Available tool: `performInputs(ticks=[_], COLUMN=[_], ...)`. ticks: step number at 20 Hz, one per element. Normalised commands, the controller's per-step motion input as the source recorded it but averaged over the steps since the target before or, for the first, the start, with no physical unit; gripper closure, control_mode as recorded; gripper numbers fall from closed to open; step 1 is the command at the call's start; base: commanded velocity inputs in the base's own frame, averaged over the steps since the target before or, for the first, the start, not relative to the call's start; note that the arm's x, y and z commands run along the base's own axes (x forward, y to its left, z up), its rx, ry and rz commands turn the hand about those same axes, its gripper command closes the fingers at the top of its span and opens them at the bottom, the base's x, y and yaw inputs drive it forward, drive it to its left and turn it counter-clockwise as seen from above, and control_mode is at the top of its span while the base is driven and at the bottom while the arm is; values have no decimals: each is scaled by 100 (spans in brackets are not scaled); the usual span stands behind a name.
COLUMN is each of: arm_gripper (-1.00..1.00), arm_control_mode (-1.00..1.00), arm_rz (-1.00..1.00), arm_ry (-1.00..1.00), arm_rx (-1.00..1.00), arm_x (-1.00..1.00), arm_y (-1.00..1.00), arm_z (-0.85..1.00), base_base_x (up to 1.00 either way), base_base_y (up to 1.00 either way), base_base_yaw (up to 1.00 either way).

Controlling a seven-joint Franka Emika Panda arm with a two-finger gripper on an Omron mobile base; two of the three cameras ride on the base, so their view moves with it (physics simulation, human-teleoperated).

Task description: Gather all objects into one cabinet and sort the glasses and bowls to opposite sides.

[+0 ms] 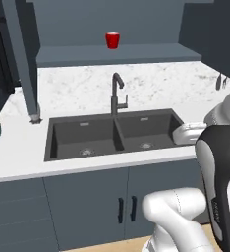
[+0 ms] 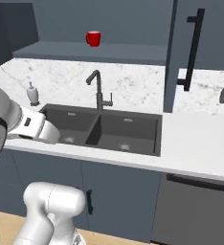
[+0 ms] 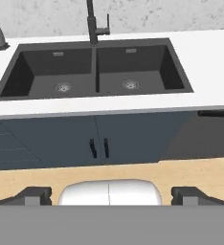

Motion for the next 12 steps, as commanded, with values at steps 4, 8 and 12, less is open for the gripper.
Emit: performInputs(ticks=[4, 8, 12], arm_gripper=[-100, -100, -100], arm_control_mode=[100, 100, 100], arm_rz=[0, 0, 0], arm_ry=[0, 0, 0], arm_rx=[0, 0, 0], arm_x=[0, 0, 0], arm_y=[0, 0, 0], arm_z=[0, 0, 0], base_base_x=[16, 28, 40], base_base_y=[26, 64, 58], base_base_yaw=[3, 0, -5])
